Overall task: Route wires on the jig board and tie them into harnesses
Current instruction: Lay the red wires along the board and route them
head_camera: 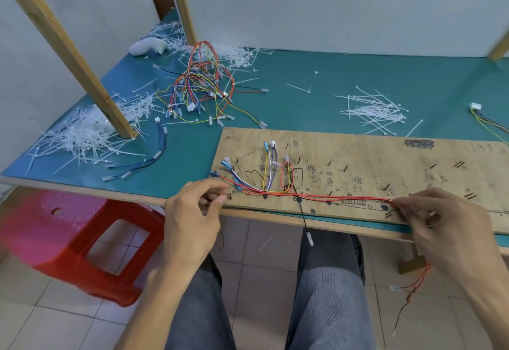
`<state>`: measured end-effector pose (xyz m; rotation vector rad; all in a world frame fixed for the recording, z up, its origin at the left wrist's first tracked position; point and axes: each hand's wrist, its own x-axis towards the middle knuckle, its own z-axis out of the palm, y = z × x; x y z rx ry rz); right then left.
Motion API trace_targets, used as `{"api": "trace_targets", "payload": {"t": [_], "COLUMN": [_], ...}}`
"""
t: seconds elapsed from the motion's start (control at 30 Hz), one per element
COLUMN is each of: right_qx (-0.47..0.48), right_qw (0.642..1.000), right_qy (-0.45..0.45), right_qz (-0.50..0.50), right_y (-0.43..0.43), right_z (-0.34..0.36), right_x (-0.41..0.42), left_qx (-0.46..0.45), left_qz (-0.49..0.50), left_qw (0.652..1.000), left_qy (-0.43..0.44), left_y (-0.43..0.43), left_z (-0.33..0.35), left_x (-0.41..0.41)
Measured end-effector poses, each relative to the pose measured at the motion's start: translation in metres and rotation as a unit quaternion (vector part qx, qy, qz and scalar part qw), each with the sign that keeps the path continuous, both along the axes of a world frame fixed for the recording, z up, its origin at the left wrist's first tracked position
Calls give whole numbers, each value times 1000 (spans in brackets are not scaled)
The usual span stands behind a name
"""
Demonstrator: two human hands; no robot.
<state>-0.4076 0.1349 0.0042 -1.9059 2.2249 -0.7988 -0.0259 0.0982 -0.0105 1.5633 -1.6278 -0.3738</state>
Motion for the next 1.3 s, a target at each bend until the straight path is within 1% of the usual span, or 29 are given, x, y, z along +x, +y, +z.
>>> {"api": "trace_targets", "payload": {"t": [0.1,0.3,0.47,0.6,0.73,0.97,1.03,1.1,1.13,1.2,1.27,1.3], "right_qx": [3,-2,12,5,7,32,50,63,59,12,-46,-61], "right_qw": [1000,999,999,998,999,996,996,995,994,995,994,991], "right_qy": [15,30,39,40,30,54,48,71,88,96,65,48], "right_qz": [7,11,31,55,42,66,58,42,34,38,78,107], "right_y": [-1,1,-2,-4,-8,-11,-12,-13,-13,-13,-14,-16], "right_z": [-1,-3,1,4,2,4,3,3,3,7,12,15], "right_x": [0,0,3,4,3,4,2,5,8,22,48,64], "left_qx": [8,-10,-12,-11,10,10,21,38,44,51,58,63], "left_qz": [-2,-6,2,2,6,-2,-14,-24,-26,-32,-37,-39], "left_qw": [1000,990,983,977,968,973,974,972,972,971,970,970], "left_qy": [-22,-138,-183,-215,-250,-228,-226,-231,-231,-230,-232,-233], "left_y": [-1,9,13,15,19,20,20,18,17,16,15,15], "left_z": [3,1,0,0,-5,-2,0,2,3,5,5,6], "left_x": [4,-2,-8,-11,-14,-14,-13,-12,-12,-11,-11,-10]}}
